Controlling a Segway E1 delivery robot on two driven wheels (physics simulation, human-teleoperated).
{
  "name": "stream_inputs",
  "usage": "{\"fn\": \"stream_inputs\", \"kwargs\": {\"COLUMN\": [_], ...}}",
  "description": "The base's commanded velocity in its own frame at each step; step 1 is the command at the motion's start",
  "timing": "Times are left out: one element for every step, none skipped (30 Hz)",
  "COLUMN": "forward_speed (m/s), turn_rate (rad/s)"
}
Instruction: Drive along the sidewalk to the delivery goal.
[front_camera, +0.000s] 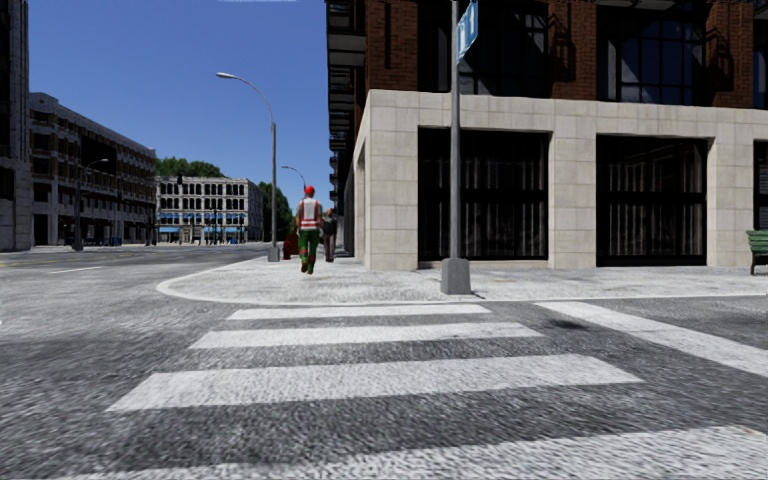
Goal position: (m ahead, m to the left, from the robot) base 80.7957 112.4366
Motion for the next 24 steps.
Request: {"fn": "stream_inputs", "kwargs": {"forward_speed": [1.93, 1.93, 1.93, 1.93, 1.93, 1.93, 1.93, 1.93, 1.93, 1.93, 1.93, 1.93, 1.93, 1.93, 1.93, 1.93, 1.93, 1.93, 1.93, 1.93, 1.93, 1.93, 1.93, 1.93], "turn_rate": [0.39, 0.40, 0.40, 0.40, 0.40, 0.40, 0.40, 0.40, 0.40, 0.30, 0.10, 0.00, 0.00, 0.00, 0.00, 0.00, 0.00, 0.00, 0.00, 0.00, 0.00, 0.00, 0.00, 0.00]}}
